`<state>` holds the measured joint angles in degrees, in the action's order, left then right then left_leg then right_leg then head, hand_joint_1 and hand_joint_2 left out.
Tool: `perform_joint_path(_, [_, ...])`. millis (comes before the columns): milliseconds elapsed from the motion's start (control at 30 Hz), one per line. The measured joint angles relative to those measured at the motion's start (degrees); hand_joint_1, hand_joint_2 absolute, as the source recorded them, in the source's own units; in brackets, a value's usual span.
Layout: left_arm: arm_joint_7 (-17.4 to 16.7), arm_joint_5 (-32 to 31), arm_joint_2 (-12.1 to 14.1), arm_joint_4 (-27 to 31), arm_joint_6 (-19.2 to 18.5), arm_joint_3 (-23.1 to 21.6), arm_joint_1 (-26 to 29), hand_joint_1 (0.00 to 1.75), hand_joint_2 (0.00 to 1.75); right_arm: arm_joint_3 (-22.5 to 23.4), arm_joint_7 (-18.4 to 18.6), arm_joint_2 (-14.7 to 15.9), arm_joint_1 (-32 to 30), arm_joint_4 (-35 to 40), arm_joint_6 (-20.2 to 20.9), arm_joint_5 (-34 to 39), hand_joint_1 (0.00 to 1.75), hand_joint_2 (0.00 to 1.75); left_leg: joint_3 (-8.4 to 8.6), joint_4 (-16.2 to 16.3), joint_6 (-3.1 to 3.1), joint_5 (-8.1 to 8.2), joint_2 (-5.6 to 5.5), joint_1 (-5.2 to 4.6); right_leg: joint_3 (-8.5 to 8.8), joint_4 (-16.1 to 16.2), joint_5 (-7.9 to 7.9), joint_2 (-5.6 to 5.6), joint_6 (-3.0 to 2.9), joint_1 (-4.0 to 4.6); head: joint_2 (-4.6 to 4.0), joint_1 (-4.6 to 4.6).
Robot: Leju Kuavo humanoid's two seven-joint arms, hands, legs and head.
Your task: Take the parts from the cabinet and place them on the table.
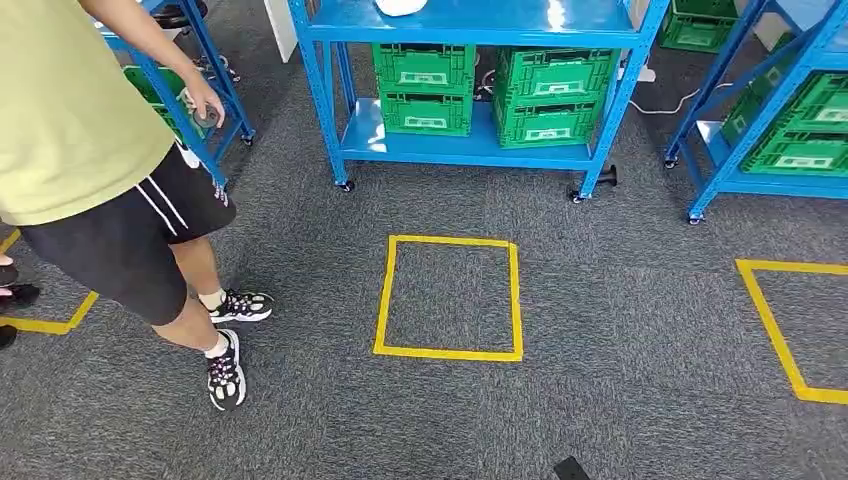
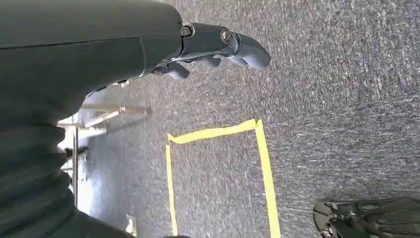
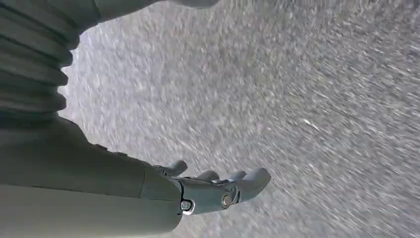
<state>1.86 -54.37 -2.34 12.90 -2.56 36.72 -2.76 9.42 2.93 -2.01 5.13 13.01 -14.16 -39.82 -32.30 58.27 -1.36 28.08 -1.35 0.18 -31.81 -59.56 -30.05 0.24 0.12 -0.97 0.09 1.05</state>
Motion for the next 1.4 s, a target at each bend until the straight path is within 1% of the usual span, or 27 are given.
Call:
perform_joint_path(233, [-0.33, 10.73, 0.35, 1.77, 0.48, -6.38, 2.1, 0.0, 0.0, -0.96, -0.63, 0.15, -2.59, 1.46, 2.82, 7.85, 0.0, 0.0, -0.04, 0.17, 0.16, 0.12, 0.0, -0.13, 0.09, 0.11, 0.03, -0.01, 0.09, -0.06, 0.0, 0.02])
perform_joint_path(267, [-0.33, 12.49, 0.44, 2.01, 0.52, -7.44, 2.45, 0.0, 0.0, -1.11, -0.74, 0.2, -3.0, 1.68, 3.17, 8.96, 0.0, 1.75, -0.05, 0.18, 0.16, 0.12, 0.01, -0.13, 0.1, 0.12, 0.02, -0.01, 0.09, -0.06, 0.0, 0.02])
perform_joint_path(300, [-0.35, 13.81, 0.53, 2.27, 0.59, -8.26, 2.76, 0.0, 0.0, -1.22, -0.76, 0.2, -3.36, 1.97, 3.52, 10.05, 0.0, 1.75, -0.05, 0.2, 0.18, 0.14, 0.01, -0.14, 0.11, 0.12, 0.02, 0.0, 0.1, -0.06, 0.0, 0.0])
perform_joint_path(333, [-0.48, 15.39, 0.55, 2.51, 0.68, -9.27, 3.07, 0.0, 1.75, -1.36, -0.83, 0.22, -3.75, 2.19, 4.02, 11.21, 0.0, 1.75, -0.05, 0.21, 0.2, 0.14, 0.01, -0.14, 0.11, 0.13, 0.01, -0.01, 0.13, -0.06, 0.0, 0.0])
perform_joint_path(733, [-1.01, 33.91, 1.2, 5.72, 1.53, -21.17, 7.08, 0.0, 1.75, -4.55, -1.77, 0.48, -8.54, 5.24, 8.78, 24.69, 0.0, 1.75, -0.06, 0.23, 0.28, 0.22, 0.01, -0.15, 0.12, 0.17, -0.01, -0.01, 0.16, -0.09, 0.0, 0.0])
perform_joint_path(767, [-1.05, 35.26, 1.27, 5.9, 1.55, -22.05, 7.4, 0.0, 0.0, -4.81, -1.84, 0.5, -8.9, 5.42, 9.18, 25.66, 0.0, 1.75, -0.05, 0.23, 0.31, 0.24, 0.01, -0.15, 0.12, 0.17, -0.01, -0.01, 0.16, -0.09, 0.0, 0.0])
perform_joint_path(1033, [-1.46, 47.74, 1.68, 7.87, 2.14, -29.85, 9.9, 0.0, 0.0, -6.8, -2.53, 0.74, -11.89, 7.26, 12.39, 34.76, 0.0, 1.75, -0.08, 0.23, 0.31, 0.29, 0.01, -0.15, 0.15, 0.17, -0.06, -0.01, 0.23, -0.09, 0.0, 0.0])
perform_joint_path(1133, [-1.55, 52.09, 1.79, 8.44, 2.23, -32.01, 10.61, 0.0, 0.0, -7.08, -2.8, 0.76, -12.63, 7.8, 13.53, 37.91, 0.0, 1.75, -0.08, 0.24, 0.33, 0.31, 0.02, -0.15, 0.15, 0.18, -0.06, -0.01, 0.24, -0.09, 0.0, 0.02])
perform_joint_path(1267, [-1.7, 54.18, 1.95, 8.83, 2.38, -33.55, 10.95, 0.0, 0.0, -7.78, -2.8, 0.85, -13.12, 8.22, 14.14, 39.4, 0.0, 1.75, -0.07, 0.25, 0.33, 0.31, 0.02, -0.15, 0.18, 0.18, -0.06, -0.01, 0.24, -0.09, 0.0, 0.0])
perform_joint_path(1300, [-1.7, 54.18, 1.97, 8.92, 2.38, -33.72, 10.98, 0.0, 0.0, -7.85, -2.8, 0.87, -13.16, 8.26, 14.14, 39.49, 0.0, 0.0, -0.06, 0.25, 0.33, 0.31, 0.02, -0.15, 0.19, 0.18, -0.06, -0.01, 0.24, -0.09, 0.0, 0.0])
perform_joint_path(1367, [-1.7, 54.18, 2.03, 9.05, 2.38, -34.25, 11.02, 0.0, 0.0, -7.91, -2.8, 0.92, -13.22, 8.37, 14.14, 39.71, 0.0, 0.0, -0.05, 0.25, 0.33, 0.31, 0.02, -0.15, 0.21, 0.18, -0.06, -0.01, 0.24, -0.09, 0.0, 0.0])
perform_joint_path(1400, [-1.7, 54.18, 2.03, 9.09, 2.4, -34.44, 11.03, 0.0, 1.75, -7.96, -2.8, 0.94, -13.22, 8.41, 14.14, 39.73, 0.0, 0.0, -0.05, 0.25, 0.33, 0.31, 0.02, -0.15, 0.2, 0.18, -0.06, -0.01, 0.24, -0.09, 0.0, 0.0])
